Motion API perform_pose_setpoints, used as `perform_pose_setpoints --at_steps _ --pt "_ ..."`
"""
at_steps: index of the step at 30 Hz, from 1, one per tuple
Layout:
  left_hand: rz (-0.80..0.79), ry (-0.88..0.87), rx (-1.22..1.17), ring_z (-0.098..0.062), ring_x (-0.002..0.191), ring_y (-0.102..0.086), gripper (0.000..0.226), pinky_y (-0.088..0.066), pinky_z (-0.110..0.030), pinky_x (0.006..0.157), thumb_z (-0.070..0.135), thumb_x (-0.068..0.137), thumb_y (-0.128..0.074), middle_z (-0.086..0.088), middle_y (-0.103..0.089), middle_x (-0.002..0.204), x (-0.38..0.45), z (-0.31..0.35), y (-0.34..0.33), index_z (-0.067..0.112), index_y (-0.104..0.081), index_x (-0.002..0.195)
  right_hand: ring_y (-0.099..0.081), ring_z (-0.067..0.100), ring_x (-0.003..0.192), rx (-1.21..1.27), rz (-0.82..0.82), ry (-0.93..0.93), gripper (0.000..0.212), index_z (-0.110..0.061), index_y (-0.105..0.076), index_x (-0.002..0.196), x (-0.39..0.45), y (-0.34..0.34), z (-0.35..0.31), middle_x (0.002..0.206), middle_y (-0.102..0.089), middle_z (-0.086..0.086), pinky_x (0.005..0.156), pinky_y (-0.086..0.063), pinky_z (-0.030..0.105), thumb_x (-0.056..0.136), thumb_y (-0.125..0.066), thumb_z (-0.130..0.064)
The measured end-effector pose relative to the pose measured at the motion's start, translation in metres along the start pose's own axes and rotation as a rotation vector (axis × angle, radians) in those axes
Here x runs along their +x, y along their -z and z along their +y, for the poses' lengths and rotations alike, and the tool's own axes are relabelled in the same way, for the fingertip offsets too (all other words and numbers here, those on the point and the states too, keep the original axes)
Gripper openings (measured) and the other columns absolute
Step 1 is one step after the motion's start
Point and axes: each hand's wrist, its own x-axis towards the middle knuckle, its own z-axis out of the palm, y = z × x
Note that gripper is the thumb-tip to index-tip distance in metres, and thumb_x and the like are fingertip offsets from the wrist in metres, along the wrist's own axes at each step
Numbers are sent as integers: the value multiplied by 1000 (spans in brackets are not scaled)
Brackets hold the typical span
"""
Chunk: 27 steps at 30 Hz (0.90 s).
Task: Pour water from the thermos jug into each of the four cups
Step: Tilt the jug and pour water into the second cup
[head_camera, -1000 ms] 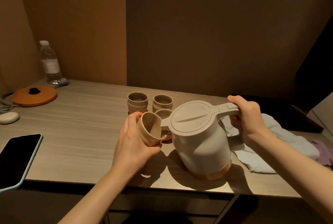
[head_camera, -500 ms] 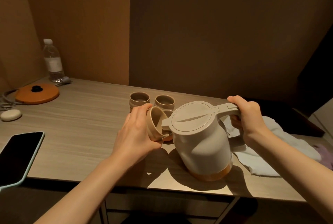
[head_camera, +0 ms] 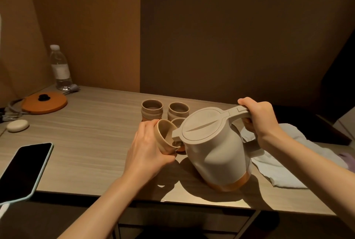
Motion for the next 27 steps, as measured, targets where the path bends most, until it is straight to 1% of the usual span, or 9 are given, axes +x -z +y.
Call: perform_pose_setpoints --at_steps 3,7,9,12,15,17,19,22,27 --pt "12 16 -15 -13 119 -46 99 -47 -26 87 37 51 -90 5 -42 130 -2 -2 -2 23 -38 134 -31 6 35 -12 -8 6 55 -19 -45 32 0 -2 -2 36 -36 -6 37 -26 19 86 -57 -23" --pt "23 33 -52 -12 118 -46 100 -46 -25 86 37 50 -90 6 -43 128 -5 -5 -3 24 -38 134 -34 10 41 -25 1 11 48 -17 -47 39 0 -5 -3 39 -39 -3 44 -27 24 86 -58 -24" --pt "34 36 -69 -12 116 -47 99 -46 -25 84 36 50 -90 6 -43 126 -6 -7 -4 24 -39 133 -35 9 40 -36 1 15 50 -18 -48 38 1 -6 -4 38 -40 -4 45 -28 25 86 -58 -24" --pt "48 48 -106 -12 113 -48 96 -46 -24 81 33 50 -90 6 -43 123 -9 -7 -4 24 -40 131 -33 7 37 -51 -14 26 56 -18 -47 32 0 -8 -5 36 -38 -6 42 -27 23 86 -57 -23" --pt "50 64 -135 -10 110 -48 95 -42 -19 79 33 50 -90 6 -44 122 -11 -8 -5 24 -40 130 -33 9 39 -59 -12 40 53 -19 -46 35 0 -10 -7 37 -39 -5 42 -27 22 86 -58 -23" --pt "45 88 -163 -7 107 -47 94 -38 -12 74 33 50 -90 6 -44 120 -12 -9 -6 24 -40 129 -33 9 39 -62 -22 47 55 -18 -46 33 0 -12 -7 37 -38 -6 41 -27 21 87 -57 -22" --pt "44 104 -187 -6 106 -47 92 -34 -8 71 33 50 -90 7 -44 119 -13 -10 -7 24 -41 127 -33 7 36 -70 -35 49 58 -18 -46 30 -1 -13 -8 35 -38 -7 39 -27 19 87 -56 -22" --pt "53 115 -213 -8 108 -48 91 -35 -8 73 32 50 -90 6 -45 118 -15 -11 -9 24 -42 126 -33 7 36 -86 -38 52 59 -18 -47 30 -1 -14 -9 35 -39 -7 39 -28 18 88 -56 -21" --pt "61 136 -247 -8 109 -47 91 -34 -7 73 31 50 -91 5 -45 119 -18 -13 -11 23 -43 126 -32 7 34 -102 -44 63 54 -18 -45 35 -2 -15 -11 36 -38 -4 40 -27 21 88 -55 -21"
